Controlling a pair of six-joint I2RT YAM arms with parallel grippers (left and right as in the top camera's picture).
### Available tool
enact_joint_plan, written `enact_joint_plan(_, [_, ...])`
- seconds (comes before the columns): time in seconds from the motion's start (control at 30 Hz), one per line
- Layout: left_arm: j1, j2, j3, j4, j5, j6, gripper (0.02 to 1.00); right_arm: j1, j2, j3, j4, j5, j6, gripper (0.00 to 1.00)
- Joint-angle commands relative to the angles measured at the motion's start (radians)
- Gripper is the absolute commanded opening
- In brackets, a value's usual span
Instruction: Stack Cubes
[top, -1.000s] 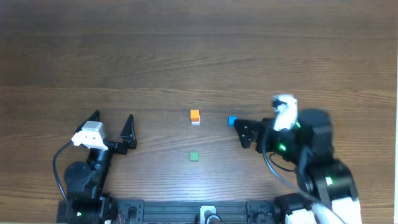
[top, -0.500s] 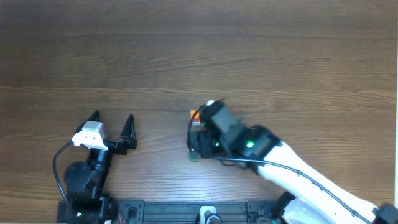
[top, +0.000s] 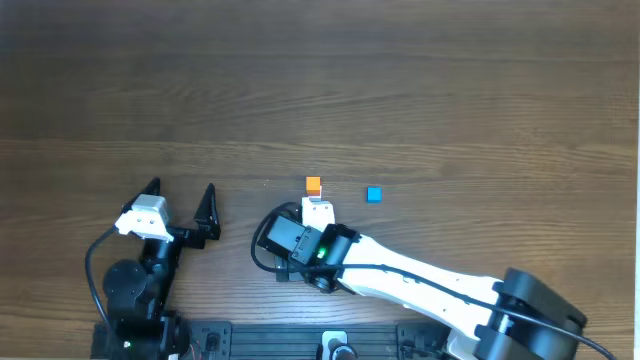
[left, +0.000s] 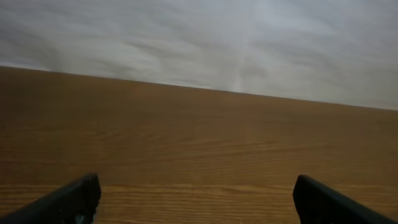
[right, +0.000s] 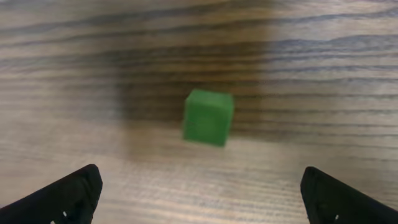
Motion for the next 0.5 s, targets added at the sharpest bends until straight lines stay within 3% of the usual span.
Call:
enact_joint_plan(0.03, [0.005,-0.006,-0.005,0.001,0.013,0.015,1.000,0.003,0.067,0.022,0.003,0.082,0.067,0.976])
enact_joint_plan(0.37, [0.005,-0.006,-0.005,0.001,0.013,0.015,1.000,0.003,0.137,0.022,0.055,0.130,0.069,0.919])
enact_joint_plan(0.5, [0.005,-0.006,-0.005,0.001,0.013,0.015,1.000,0.004,0.151,0.022,0.075,0.131,0.068,0.829])
